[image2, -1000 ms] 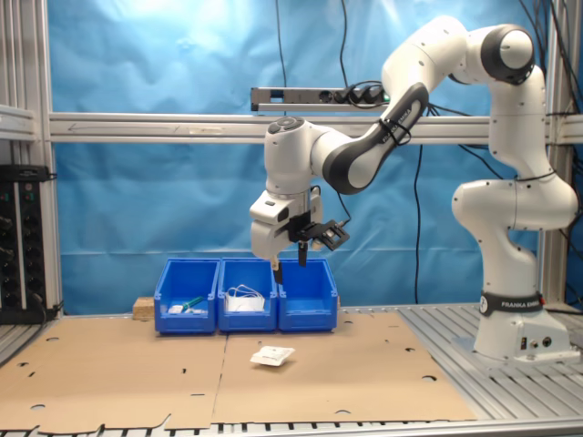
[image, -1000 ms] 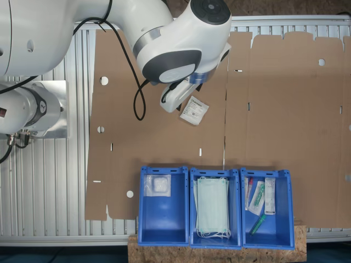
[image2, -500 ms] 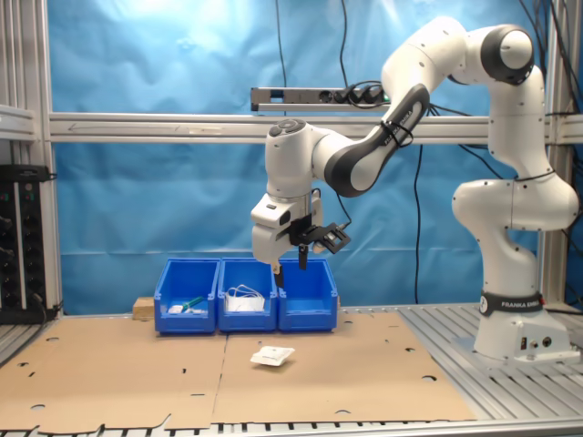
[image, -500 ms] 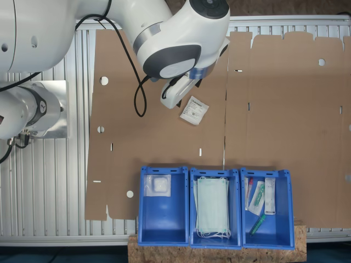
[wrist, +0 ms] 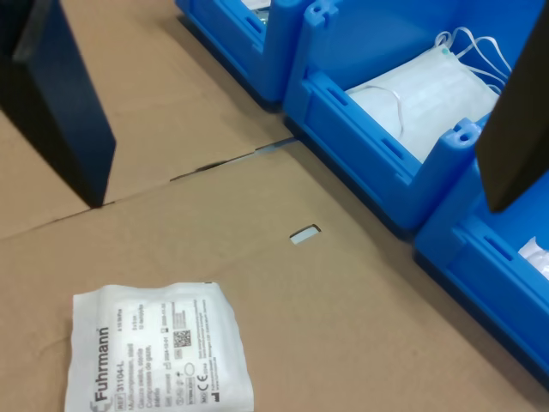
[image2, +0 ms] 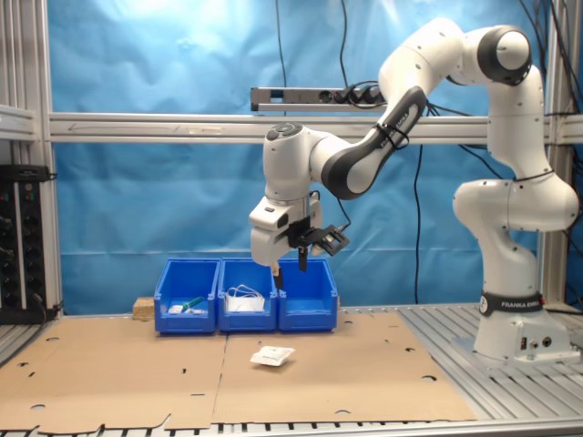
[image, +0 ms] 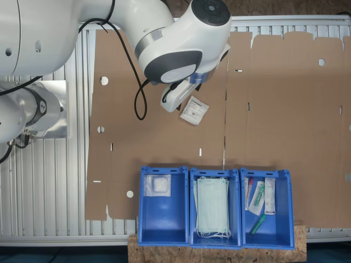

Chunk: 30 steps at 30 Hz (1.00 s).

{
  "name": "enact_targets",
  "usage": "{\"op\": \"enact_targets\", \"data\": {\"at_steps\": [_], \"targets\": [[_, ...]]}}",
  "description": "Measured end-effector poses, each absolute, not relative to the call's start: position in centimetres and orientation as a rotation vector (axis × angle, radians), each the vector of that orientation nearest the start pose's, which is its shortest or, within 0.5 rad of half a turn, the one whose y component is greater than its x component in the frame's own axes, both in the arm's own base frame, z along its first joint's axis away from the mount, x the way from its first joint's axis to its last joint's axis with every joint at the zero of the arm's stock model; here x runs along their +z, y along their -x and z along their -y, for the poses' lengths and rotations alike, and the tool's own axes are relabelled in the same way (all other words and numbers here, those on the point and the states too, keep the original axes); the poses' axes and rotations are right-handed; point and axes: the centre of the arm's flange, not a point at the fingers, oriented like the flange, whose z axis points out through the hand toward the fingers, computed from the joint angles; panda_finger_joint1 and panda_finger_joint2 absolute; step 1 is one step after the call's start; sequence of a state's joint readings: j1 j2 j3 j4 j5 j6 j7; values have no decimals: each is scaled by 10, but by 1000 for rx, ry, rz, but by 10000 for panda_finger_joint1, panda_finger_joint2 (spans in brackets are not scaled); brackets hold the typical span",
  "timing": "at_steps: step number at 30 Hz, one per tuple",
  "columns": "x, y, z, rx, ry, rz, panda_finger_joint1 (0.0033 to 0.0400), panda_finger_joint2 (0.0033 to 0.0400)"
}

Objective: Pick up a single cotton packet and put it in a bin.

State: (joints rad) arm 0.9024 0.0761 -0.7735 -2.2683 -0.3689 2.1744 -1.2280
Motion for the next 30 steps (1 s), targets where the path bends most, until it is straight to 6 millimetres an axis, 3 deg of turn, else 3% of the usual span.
{"op": "enact_targets", "data": {"at_steps": [30], "targets": [[295,-516,-46,-539,-2034,-2061,400,400]]}}
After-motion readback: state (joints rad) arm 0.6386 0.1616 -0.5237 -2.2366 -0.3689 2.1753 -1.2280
